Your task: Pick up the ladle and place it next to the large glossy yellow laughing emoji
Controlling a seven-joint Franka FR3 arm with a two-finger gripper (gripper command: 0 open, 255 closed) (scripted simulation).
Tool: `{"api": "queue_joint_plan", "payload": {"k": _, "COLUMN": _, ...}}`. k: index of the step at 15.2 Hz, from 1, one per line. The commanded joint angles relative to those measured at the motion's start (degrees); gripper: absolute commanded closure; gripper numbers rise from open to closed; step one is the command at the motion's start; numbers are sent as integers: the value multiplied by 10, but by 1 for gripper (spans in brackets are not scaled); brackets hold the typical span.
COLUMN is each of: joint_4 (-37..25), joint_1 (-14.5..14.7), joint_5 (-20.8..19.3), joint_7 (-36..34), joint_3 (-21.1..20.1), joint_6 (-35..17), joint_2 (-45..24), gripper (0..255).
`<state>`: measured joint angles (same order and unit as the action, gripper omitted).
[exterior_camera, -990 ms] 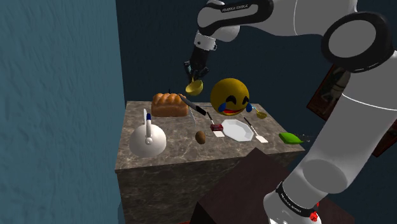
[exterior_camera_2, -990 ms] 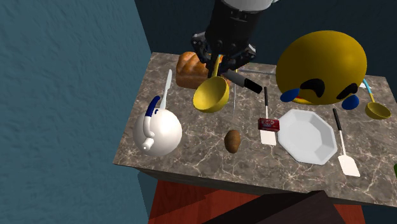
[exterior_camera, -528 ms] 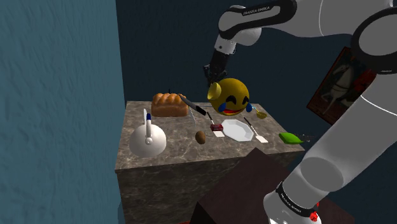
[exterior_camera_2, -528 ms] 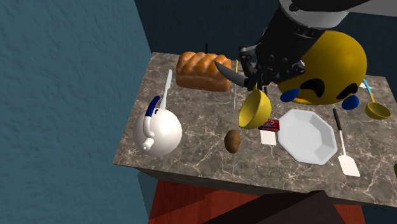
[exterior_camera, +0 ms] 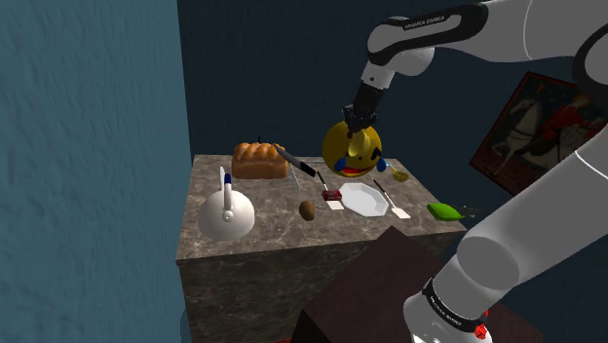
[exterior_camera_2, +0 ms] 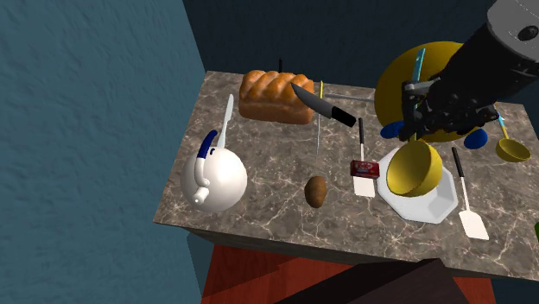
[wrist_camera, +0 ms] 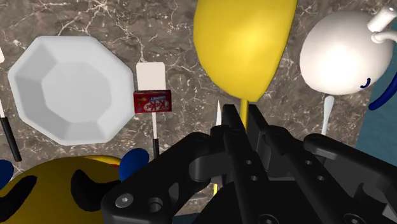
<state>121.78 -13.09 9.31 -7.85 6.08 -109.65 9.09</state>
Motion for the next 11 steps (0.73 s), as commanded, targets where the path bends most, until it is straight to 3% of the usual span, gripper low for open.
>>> {"api": "queue_joint_plan", "payload": {"k": 1, "joint_4": 24, "joint_1": -12, "joint_5": -7, "joint_7": 23, "joint_3": 14, "joint_6": 3, "joint_2": 24, "gripper": 255}}
{"api": "queue_joint_plan", "payload": {"k": 11, "joint_4": 80, "joint_1": -21, "joint_5": -7, "joint_7": 54, "joint_3": 28, "joint_6": -54, "joint_2": 19, "gripper": 255}}
